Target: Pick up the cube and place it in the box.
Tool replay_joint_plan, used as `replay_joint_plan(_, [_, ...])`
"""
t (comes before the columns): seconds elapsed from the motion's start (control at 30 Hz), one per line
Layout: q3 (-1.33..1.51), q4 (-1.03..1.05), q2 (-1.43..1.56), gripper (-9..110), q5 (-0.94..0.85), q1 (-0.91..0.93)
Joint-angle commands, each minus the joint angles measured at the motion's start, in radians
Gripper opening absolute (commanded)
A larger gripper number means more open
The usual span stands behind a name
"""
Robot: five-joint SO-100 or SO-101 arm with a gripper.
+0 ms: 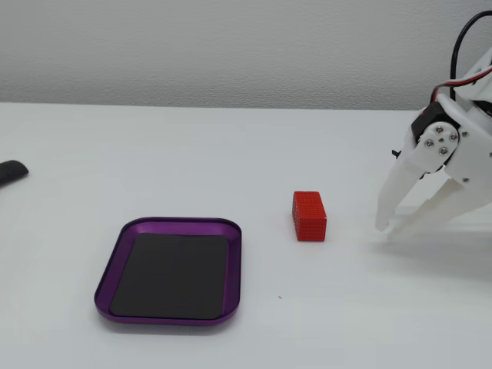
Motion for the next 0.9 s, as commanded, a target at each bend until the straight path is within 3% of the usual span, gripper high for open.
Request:
replay_joint_plan(0.0, [-0.006,-0.017,0.035,0,0.002,0.052])
replay_joint_plan(0.2, [-0.172,-0.118,0.003,0,-0.018,0.198])
replay_joint_plan(0.37, [-0.293,-0.115,-0.123,0,-0.21,0.213])
replay_joint_plan(0.87, [-1.003,0.081,-1.232,29,-0.221,0.15])
